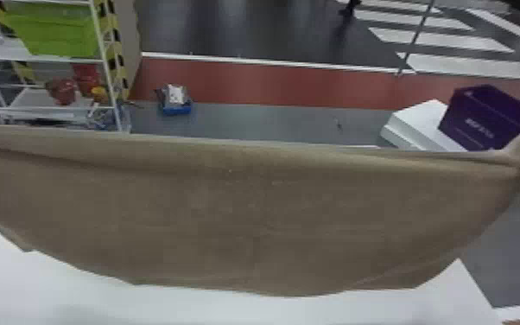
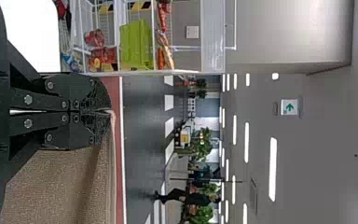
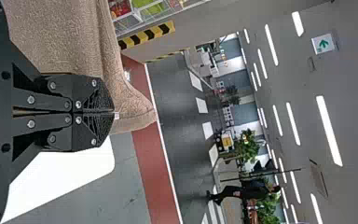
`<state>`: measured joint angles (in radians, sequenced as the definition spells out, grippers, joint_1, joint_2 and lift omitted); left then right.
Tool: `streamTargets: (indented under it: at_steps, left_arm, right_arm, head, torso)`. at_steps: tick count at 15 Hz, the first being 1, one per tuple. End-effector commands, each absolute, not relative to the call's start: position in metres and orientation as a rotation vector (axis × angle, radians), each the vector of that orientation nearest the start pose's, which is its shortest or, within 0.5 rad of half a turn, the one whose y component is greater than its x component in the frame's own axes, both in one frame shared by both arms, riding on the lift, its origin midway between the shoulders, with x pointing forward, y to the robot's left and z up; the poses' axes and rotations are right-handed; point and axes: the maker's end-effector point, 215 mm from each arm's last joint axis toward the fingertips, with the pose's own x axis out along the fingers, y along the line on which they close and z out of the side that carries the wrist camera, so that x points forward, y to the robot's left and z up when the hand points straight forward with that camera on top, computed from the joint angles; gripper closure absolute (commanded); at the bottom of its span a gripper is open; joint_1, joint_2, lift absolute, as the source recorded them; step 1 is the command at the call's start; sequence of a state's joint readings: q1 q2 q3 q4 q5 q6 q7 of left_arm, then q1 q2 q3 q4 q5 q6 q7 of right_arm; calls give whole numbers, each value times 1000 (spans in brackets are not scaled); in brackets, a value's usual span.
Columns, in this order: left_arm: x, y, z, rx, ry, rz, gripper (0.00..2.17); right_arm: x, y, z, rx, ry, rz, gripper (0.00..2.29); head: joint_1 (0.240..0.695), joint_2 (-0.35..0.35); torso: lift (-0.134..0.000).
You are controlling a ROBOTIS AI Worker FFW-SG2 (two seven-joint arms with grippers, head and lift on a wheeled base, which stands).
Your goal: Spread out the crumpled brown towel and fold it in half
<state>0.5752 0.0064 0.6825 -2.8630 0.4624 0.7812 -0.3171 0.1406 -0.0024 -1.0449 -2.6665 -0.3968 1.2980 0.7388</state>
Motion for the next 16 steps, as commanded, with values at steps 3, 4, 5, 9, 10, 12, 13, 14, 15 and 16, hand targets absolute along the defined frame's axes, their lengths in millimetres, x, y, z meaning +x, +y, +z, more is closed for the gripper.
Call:
streamTargets:
  at_steps: [3,4,5,9,10,12,13,14,15,16]
  left_arm:
    - [352,338,-137,12,68,-77,1436]
    - [351,341,-138,14,74,-75,1436]
    - [352,343,-140,11,77,-71,1436]
    - [363,347,-149,-7,78,-54,1436]
    - [369,347,-155,3,86,-44,1436]
    - [379,342,-168,6,105,-45,1436]
    - [379,338,-170,-8,106,-63,1436]
    - [379,338,-169,-12,104,-69,1436]
    - [377,338,-167,-26,101,-83,1436]
    - [372,337,-165,-55,96,-106,1436]
  right_arm:
    - [341,-428,-148,254,136,72,1359]
    - [336,-426,-151,280,144,82,1359]
    - [330,-427,-149,296,140,88,1359]
    - [329,-431,-158,312,159,77,1359]
    - [335,-434,-169,316,185,64,1359]
    - [344,-439,-184,315,204,52,1359]
    - [344,-438,-184,317,202,58,1359]
    - [344,-436,-182,317,198,69,1359]
    - [343,-433,-181,324,195,81,1359]
    - [341,-427,-178,332,190,107,1359]
  head:
    - [670,-154]
    - [674,-153]
    - [678,-152]
    - [695,-140]
    - [695,-138]
    - [695,-142]
    - [695,-146]
    - [695,-150]
    - [695,-155]
    - [695,-157]
  torso:
    - [-124]
    - [-124]
    - [-124]
    - [-124]
    - [-124]
    - [-124]
    - [-124]
    - [-124]
    - [-124]
    - [-124]
